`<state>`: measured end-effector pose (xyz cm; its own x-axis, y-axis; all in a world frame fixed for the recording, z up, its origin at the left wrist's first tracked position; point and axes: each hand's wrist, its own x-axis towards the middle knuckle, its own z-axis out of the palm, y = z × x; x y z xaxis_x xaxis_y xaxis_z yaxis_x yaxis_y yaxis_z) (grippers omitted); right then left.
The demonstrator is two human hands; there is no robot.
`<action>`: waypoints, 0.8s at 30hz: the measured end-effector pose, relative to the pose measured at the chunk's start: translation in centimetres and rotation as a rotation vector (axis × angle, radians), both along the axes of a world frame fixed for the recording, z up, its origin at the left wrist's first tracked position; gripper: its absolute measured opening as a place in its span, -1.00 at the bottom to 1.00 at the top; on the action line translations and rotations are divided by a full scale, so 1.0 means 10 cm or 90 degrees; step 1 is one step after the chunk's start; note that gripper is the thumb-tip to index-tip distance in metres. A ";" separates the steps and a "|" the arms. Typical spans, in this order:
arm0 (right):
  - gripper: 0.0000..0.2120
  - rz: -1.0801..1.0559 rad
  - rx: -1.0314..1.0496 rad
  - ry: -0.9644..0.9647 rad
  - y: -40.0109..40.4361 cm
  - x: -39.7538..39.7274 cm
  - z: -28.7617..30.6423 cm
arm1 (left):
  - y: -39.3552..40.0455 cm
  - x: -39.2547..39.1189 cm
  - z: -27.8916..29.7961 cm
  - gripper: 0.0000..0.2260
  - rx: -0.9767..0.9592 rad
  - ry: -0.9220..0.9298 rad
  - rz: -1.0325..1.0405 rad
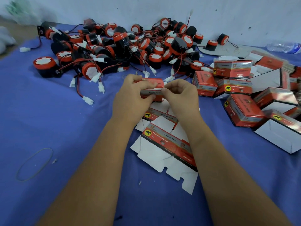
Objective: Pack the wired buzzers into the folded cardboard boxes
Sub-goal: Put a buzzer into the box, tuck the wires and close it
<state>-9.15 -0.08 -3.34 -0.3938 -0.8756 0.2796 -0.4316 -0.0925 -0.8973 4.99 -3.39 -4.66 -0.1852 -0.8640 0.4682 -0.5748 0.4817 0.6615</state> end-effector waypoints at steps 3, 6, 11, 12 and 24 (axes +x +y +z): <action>-0.84 0.035 -0.054 0.085 0.01 0.02 -0.06 | 0.00 -0.02 -0.02 -0.75 -0.002 0.002 0.004; -0.83 0.037 -0.069 0.175 -0.02 0.02 -0.10 | 0.00 -0.04 -0.02 -0.82 -0.034 -0.026 0.030; -0.64 0.000 -0.054 0.222 -0.07 0.05 -0.08 | 0.00 -0.06 0.01 -0.86 -0.138 -0.105 0.054; -0.71 0.002 -0.063 0.239 -0.06 0.05 -0.08 | 0.00 -0.06 0.02 -0.86 -0.132 -0.106 0.050; -0.75 0.042 -0.039 0.322 -0.06 0.08 -0.04 | -0.05 -0.09 0.00 -0.68 -0.077 -0.193 0.036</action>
<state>-8.31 -0.67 -3.78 -0.1400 -0.8700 0.4728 -0.8018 -0.1806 -0.5697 4.09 -3.89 -4.67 -0.2847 -0.8188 0.4985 -0.7649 0.5075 0.3967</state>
